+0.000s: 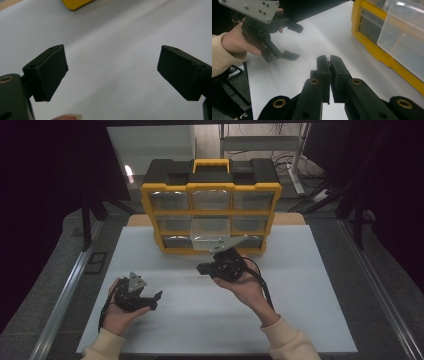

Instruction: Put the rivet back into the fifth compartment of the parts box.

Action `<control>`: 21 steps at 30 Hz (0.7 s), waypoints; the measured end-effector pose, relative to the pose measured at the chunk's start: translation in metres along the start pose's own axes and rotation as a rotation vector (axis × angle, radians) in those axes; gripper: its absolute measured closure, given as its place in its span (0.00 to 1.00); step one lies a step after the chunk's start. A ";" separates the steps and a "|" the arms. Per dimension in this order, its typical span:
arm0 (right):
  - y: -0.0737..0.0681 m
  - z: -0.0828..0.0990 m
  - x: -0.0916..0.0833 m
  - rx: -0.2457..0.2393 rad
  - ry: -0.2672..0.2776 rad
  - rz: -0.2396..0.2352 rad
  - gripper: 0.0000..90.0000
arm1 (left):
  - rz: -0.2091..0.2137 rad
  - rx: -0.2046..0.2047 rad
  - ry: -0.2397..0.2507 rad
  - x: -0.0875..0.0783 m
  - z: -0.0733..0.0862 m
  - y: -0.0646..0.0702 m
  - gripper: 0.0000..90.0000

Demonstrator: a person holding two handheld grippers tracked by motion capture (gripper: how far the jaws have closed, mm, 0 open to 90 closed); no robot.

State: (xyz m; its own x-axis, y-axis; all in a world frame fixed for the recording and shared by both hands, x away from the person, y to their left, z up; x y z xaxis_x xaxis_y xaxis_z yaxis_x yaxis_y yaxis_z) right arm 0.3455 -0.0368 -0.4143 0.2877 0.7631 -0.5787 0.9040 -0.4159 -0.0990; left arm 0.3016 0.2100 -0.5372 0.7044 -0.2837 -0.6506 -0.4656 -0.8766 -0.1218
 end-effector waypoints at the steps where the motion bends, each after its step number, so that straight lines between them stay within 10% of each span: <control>1: 0.001 -0.001 -0.002 0.000 0.004 0.003 0.97 | 0.000 0.002 0.000 0.000 0.000 0.000 0.11; 21: 0.019 -0.011 -0.018 0.032 0.050 0.034 0.97 | 0.007 0.003 -0.002 0.000 0.000 0.000 0.11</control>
State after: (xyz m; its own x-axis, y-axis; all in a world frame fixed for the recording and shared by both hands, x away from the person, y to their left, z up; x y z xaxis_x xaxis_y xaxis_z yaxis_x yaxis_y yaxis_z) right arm 0.3614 -0.0533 -0.3974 0.3347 0.7716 -0.5410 0.8829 -0.4575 -0.1063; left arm 0.3017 0.2098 -0.5371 0.7001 -0.2891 -0.6529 -0.4719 -0.8735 -0.1193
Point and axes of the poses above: each handheld gripper's, and its own axes: x roughly forward along the jaws, z roughly out of its underside, y roughly to its right, the point moved 5 cm from there along x, roughly forward along the jaws, and after that the axes turned 2 degrees about y, right-handed, at the moved point
